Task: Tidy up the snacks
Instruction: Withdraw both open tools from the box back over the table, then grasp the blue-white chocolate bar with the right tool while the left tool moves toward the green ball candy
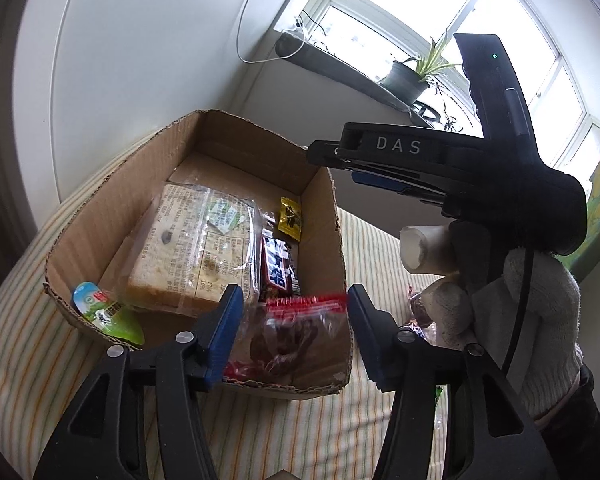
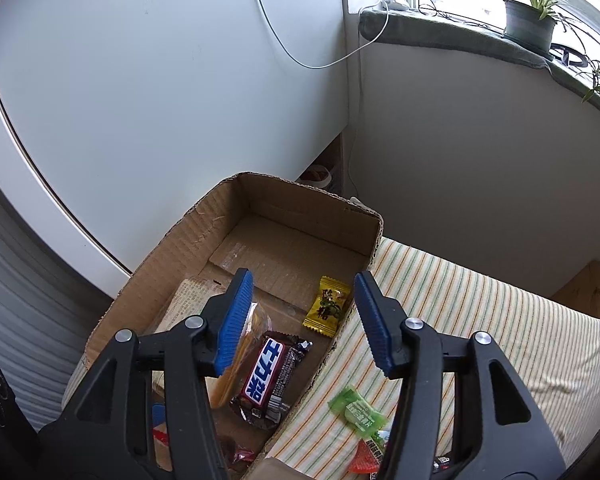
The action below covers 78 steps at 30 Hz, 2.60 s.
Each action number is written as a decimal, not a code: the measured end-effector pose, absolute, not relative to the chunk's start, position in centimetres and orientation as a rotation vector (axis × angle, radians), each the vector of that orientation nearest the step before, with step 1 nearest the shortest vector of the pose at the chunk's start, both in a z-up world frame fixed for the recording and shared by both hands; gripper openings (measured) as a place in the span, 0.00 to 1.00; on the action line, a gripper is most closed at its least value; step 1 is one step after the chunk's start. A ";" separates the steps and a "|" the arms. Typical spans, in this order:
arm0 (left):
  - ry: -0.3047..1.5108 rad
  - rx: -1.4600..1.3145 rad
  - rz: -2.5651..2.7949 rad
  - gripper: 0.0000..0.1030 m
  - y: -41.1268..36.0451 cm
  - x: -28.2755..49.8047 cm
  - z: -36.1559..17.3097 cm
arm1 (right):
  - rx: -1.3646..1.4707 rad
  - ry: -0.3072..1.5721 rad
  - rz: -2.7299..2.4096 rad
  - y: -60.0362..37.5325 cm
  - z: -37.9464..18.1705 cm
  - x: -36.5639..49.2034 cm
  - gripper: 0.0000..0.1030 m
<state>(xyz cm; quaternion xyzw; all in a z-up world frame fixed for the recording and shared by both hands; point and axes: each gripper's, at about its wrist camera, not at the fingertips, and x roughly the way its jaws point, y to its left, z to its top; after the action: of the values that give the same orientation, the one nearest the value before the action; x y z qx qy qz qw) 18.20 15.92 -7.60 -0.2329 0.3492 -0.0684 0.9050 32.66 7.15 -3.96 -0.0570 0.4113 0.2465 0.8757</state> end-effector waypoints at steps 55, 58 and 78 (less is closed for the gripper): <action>0.860 -0.151 -0.502 0.52 1.1 14.8 -10.6 | -0.019 1.005 0.392 -12.4 -9.3 22.2 0.54; 0.879 -0.117 -0.511 0.52 0.0 14.7 -11.3 | -0.018 1.023 0.410 -12.1 -9.9 22.7 0.54; 0.897 -0.083 -0.460 0.31 -1.3 16.1 -12.0 | -0.018 1.074 0.457 -11.0 -12.3 24.7 0.54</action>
<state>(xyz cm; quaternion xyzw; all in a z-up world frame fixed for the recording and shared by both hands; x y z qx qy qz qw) 16.09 -1.34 -11.97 -0.0395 0.4298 -0.2201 0.8748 24.71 -11.00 -12.27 -0.0086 0.5071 0.2158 0.8344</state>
